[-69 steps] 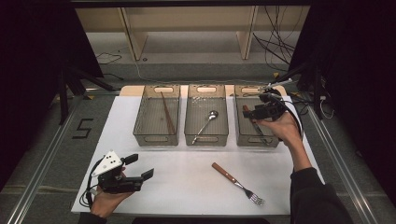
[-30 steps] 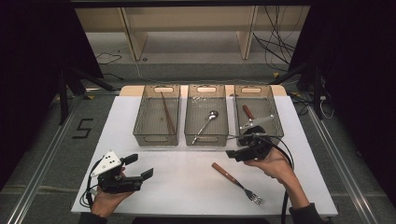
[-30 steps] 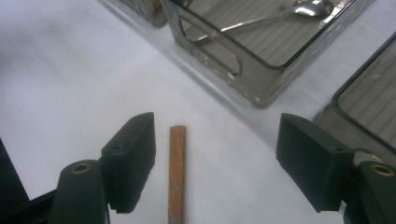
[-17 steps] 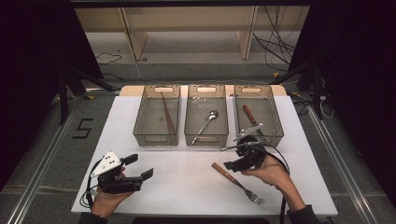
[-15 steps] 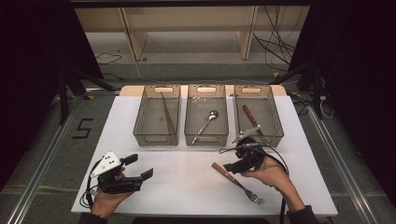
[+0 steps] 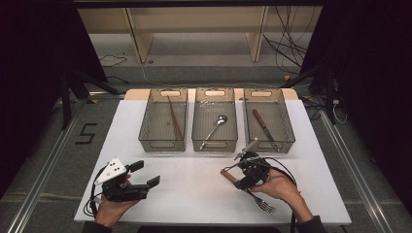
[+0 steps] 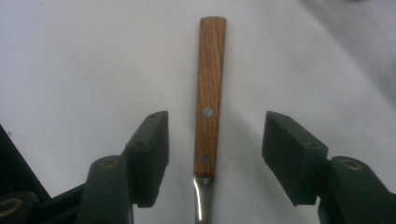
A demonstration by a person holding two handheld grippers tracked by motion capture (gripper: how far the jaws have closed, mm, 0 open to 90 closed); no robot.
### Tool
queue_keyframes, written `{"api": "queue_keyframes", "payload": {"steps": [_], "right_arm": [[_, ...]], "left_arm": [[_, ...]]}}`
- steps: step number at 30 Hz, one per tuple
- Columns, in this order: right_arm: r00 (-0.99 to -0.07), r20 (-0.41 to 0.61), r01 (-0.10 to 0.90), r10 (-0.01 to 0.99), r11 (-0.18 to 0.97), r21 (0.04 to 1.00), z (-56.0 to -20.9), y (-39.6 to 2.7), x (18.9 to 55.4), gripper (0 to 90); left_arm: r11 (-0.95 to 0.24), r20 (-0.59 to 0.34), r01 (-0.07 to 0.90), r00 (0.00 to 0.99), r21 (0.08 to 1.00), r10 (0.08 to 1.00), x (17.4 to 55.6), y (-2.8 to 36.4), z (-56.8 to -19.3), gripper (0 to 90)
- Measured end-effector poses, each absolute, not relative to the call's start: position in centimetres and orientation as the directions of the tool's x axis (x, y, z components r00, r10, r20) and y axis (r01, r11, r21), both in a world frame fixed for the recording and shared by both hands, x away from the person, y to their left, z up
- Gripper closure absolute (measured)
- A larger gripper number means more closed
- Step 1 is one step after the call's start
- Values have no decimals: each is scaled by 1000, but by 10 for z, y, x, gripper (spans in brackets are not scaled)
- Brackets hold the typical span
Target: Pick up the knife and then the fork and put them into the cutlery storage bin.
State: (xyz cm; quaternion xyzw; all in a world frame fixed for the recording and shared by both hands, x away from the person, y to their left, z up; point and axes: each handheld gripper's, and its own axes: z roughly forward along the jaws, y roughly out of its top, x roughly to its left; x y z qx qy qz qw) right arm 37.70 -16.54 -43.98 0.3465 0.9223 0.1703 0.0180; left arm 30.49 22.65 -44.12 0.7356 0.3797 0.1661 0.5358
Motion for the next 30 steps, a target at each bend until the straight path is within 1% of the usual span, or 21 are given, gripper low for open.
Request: {"api": "queue_keyframes", "payload": {"steps": [7, 18, 22, 30], "right_arm": [[-762, 64, 633, 644, 721, 280, -447, -162, 376, 500], [-771, 66, 630, 633, 746, 216, -455, -159, 375, 629], [-775, 48, 625, 630, 752, 209, -456, -158, 375, 669], [-787, 19, 609, 617, 771, 188, -456, -153, 375, 715]], "left_arm": [[-137, -160, 377, 657, 916, 737, 305, 227, -441, 158], [-140, -158, 376, 659, 916, 735, 304, 226, -441, 159], [-139, -159, 375, 659, 916, 735, 304, 226, -441, 159], [-144, -157, 377, 661, 915, 733, 305, 225, -442, 159]]}}
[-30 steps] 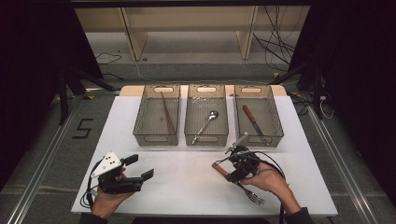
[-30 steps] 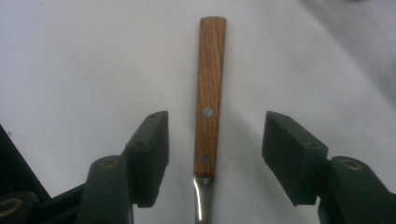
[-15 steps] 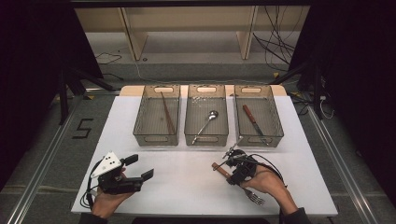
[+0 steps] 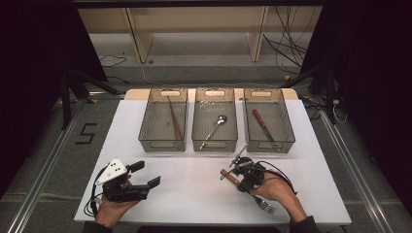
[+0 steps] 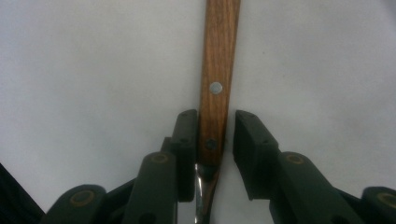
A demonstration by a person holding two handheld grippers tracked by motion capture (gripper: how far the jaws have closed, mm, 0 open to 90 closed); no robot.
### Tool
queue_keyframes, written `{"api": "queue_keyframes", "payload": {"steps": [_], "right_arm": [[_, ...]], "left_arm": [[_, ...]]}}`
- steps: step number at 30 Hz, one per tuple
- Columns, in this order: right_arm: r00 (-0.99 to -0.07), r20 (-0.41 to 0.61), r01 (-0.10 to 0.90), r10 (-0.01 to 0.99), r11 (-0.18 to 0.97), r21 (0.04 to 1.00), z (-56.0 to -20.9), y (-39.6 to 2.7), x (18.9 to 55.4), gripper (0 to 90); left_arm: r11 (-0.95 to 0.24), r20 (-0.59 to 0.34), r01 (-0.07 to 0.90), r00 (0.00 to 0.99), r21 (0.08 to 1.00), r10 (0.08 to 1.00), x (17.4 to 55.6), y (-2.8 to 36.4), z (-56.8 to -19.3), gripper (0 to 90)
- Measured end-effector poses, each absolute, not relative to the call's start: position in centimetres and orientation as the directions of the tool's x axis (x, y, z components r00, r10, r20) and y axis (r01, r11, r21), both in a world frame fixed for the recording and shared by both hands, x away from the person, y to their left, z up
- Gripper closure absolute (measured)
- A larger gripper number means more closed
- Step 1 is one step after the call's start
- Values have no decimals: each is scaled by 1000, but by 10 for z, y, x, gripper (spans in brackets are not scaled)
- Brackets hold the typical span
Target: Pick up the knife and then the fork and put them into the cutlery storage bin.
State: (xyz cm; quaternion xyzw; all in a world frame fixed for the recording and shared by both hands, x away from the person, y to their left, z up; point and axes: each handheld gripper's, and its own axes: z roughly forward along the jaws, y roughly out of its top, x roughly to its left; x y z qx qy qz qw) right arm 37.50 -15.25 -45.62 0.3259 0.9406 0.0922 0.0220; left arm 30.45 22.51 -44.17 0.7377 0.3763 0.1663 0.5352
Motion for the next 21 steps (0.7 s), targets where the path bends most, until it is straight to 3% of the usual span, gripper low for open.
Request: {"api": "queue_keyframes", "payload": {"steps": [13, 21], "right_arm": [[-791, 23, 606, 612, 776, 175, -455, -151, 377, 777], [-779, 37, 617, 626, 755, 222, -447, -160, 379, 780]], "left_arm": [[-144, -157, 376, 662, 915, 733, 304, 225, -441, 159], [-142, -156, 374, 662, 916, 733, 304, 226, -441, 159]]}}
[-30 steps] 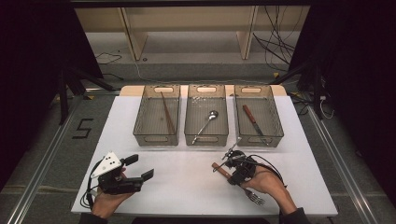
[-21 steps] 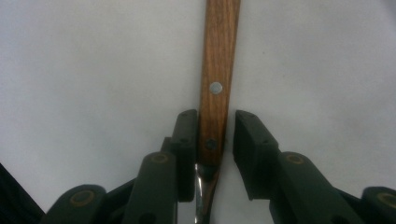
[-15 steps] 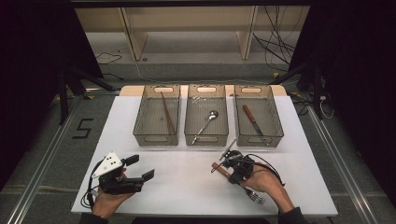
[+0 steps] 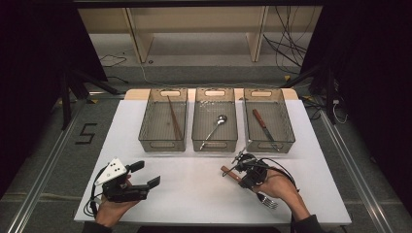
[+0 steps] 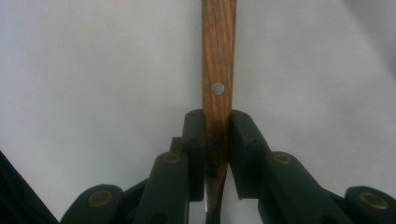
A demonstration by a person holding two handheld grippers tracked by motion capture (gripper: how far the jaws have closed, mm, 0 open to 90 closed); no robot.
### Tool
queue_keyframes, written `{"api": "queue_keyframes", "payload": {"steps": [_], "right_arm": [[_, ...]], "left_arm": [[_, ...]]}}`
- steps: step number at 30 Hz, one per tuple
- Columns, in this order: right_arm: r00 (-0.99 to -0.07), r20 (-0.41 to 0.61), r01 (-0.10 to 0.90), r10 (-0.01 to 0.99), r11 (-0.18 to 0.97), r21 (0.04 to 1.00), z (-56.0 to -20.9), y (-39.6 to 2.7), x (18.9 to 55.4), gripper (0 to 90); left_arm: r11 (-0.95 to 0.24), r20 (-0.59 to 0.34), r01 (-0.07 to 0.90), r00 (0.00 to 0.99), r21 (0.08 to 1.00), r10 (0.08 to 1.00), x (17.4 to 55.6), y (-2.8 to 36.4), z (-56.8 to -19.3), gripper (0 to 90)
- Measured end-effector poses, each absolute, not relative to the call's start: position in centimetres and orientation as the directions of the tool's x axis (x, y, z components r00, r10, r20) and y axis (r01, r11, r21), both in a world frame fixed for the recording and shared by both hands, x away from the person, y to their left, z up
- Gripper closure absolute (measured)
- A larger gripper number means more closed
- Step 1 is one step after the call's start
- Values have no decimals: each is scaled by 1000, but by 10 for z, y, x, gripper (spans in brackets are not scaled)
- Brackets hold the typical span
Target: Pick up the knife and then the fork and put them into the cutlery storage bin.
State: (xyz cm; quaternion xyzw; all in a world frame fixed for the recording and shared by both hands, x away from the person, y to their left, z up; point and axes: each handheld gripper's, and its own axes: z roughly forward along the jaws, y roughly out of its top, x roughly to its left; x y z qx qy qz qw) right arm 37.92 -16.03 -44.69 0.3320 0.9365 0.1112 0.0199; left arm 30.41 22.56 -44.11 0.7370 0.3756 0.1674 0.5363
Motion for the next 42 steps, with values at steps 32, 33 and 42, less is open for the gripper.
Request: {"api": "queue_keyframes", "payload": {"steps": [32, 33, 42], "right_arm": [[-721, 57, 639, 691, 631, 440, -403, -193, 390, 778], [-716, 58, 642, 695, 625, 444, -402, -194, 390, 779], [-696, 58, 640, 715, 582, 502, -382, -202, 400, 779]], "left_arm": [[-139, -155, 372, 659, 918, 736, 304, 225, -441, 159], [-139, -156, 372, 659, 918, 736, 304, 225, -441, 159], [-137, -158, 375, 657, 917, 737, 304, 225, -441, 159]]}}
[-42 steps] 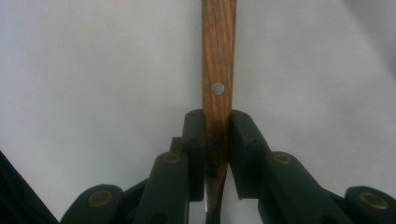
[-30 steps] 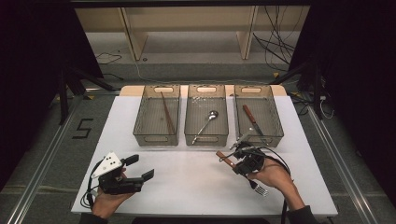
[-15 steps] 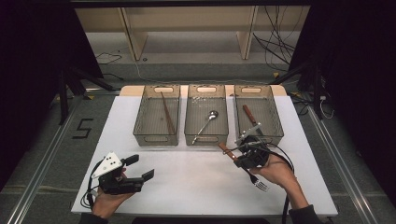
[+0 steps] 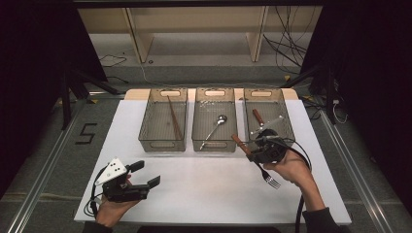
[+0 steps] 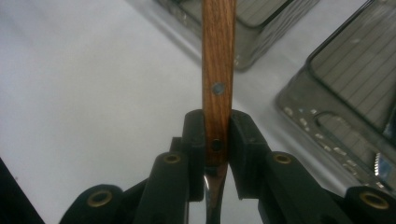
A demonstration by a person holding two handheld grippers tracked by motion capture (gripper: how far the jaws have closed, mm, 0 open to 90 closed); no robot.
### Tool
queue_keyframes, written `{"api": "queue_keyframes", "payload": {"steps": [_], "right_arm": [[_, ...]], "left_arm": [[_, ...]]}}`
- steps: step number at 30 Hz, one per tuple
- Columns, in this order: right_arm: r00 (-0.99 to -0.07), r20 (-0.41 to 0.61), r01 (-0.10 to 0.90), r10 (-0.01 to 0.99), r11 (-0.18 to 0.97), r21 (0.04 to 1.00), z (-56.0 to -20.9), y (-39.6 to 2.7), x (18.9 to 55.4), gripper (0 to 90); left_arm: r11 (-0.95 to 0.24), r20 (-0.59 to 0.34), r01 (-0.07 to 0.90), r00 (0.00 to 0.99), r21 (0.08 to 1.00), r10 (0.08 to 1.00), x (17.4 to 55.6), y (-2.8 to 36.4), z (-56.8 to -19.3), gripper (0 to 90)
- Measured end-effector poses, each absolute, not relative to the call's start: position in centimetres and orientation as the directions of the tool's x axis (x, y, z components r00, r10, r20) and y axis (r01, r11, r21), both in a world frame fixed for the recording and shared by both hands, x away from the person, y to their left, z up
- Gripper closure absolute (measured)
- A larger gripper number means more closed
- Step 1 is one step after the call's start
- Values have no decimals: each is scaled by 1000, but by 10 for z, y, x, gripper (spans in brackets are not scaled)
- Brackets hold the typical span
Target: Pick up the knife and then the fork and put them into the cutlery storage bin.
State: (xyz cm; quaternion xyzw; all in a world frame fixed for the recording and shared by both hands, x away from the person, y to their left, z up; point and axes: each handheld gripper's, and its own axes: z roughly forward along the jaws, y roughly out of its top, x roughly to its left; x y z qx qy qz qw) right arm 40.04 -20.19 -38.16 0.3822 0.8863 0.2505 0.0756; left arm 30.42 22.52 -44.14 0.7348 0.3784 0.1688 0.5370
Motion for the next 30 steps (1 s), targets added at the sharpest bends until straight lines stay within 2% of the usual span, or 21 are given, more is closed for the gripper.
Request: {"api": "queue_keyframes", "payload": {"steps": [13, 30], "right_arm": [[-639, 58, 658, 767, 506, 558, -351, -219, 426, 778], [-572, 50, 676, 818, 437, 593, -338, -233, 452, 777]], "left_arm": [[-131, -163, 372, 660, 919, 734, 304, 225, -441, 158], [-131, -164, 374, 659, 918, 734, 305, 226, -442, 158]]}}
